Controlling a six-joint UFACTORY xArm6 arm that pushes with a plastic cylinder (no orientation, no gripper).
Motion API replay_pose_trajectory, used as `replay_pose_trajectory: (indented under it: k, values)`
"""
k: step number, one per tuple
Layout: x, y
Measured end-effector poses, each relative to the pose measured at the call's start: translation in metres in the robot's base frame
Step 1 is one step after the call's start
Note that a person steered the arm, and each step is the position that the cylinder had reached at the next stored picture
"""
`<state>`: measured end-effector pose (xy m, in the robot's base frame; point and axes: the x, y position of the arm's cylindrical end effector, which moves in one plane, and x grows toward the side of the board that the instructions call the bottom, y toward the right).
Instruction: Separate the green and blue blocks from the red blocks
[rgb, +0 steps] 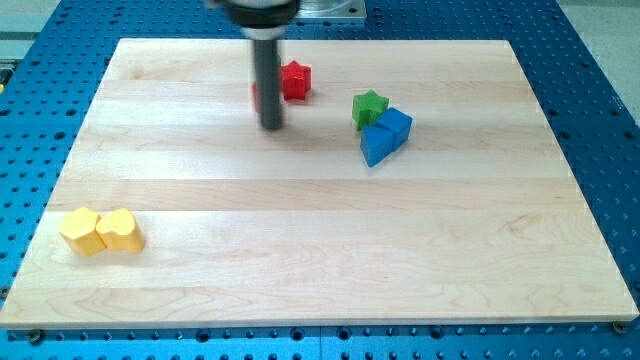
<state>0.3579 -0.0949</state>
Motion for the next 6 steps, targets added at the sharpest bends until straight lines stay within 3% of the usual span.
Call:
replay_pose_trajectory:
  k: [1, 2, 3, 4, 5, 6]
  values:
    - [-0.074, 0.001]
    - [-0.096, -0.025]
    - [-0.156, -0.037]
    - [-0.165, 0.004]
    - [-0.147, 0.063]
    - [-0.089, 0.111]
